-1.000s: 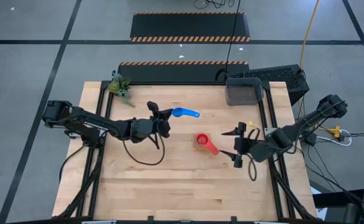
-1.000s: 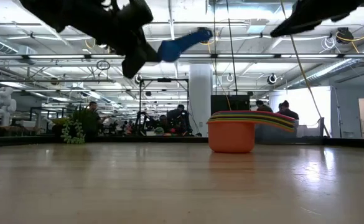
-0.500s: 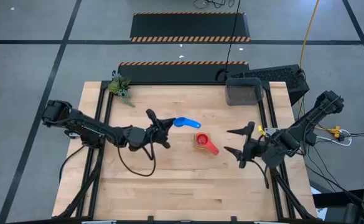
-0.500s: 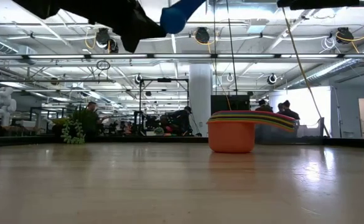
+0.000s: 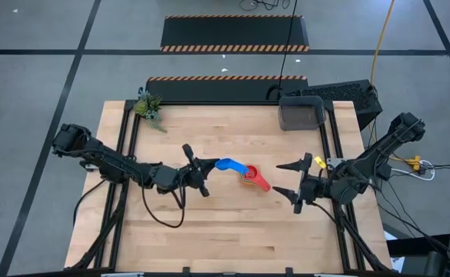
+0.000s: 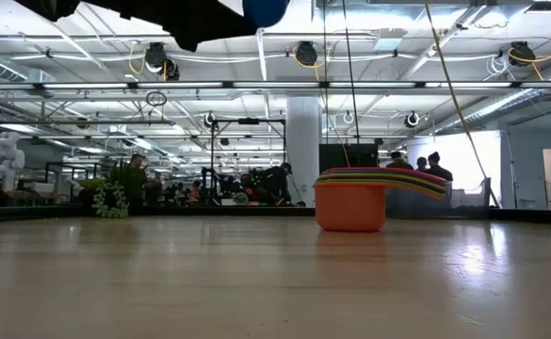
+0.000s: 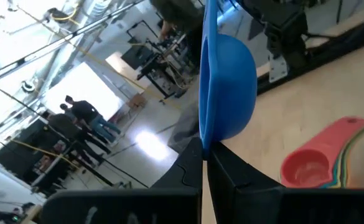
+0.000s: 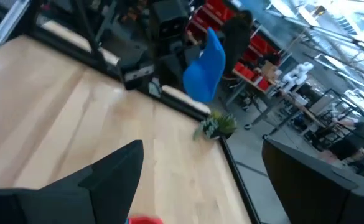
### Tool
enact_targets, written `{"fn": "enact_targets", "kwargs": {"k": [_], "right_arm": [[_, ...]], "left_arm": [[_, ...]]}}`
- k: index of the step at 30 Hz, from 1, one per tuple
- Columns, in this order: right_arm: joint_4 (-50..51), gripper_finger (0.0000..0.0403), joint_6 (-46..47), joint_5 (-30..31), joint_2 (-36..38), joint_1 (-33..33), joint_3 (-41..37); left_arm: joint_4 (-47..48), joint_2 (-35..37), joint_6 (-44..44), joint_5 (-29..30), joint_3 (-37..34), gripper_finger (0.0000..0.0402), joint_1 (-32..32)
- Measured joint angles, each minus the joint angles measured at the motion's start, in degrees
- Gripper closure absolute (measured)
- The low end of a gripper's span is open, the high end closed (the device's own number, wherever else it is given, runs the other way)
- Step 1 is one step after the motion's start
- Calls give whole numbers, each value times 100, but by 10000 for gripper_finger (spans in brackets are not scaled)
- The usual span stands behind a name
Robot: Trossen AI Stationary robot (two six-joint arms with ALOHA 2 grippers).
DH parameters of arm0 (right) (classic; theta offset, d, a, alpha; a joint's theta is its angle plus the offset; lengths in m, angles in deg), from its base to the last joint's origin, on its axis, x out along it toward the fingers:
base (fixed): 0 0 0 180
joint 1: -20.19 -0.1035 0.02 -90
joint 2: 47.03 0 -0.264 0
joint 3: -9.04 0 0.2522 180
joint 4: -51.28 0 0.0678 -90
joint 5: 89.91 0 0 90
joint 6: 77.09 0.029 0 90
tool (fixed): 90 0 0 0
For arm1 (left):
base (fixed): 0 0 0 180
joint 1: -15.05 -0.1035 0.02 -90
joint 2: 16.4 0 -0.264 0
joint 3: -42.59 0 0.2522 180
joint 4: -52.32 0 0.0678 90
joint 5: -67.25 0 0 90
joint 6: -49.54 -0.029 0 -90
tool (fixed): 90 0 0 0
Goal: Nest measuring cups in basket
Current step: Stack the blue measuring cup on top of the light red measuring cup
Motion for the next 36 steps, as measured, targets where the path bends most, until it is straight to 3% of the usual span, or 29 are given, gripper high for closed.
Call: {"fn": "enact_targets", "kwargs": {"k": [10, 13, 21, 28, 36], "right_arm": [[-2321, 83, -2009, 1194, -1341, -25, 45], [-2669, 83, -2224, 1362, -1651, -60, 125], [-2436, 83, -2105, 1363, -2260, -32, 613], [-2535, 83, -2765, 1768, -2606, -28, 817], [-2682, 92, -2915, 1751, -2604, -31, 820]], "left_arm": [[197, -104, 507, 6, 7, 396, 121], [369, -98, 717, 147, 7, 396, 152], [735, -101, 988, 426, 67, 396, 336], [2522, -149, 1655, 779, 907, 396, 473], [3268, -750, 1511, 922, 1692, 396, 526]]}}
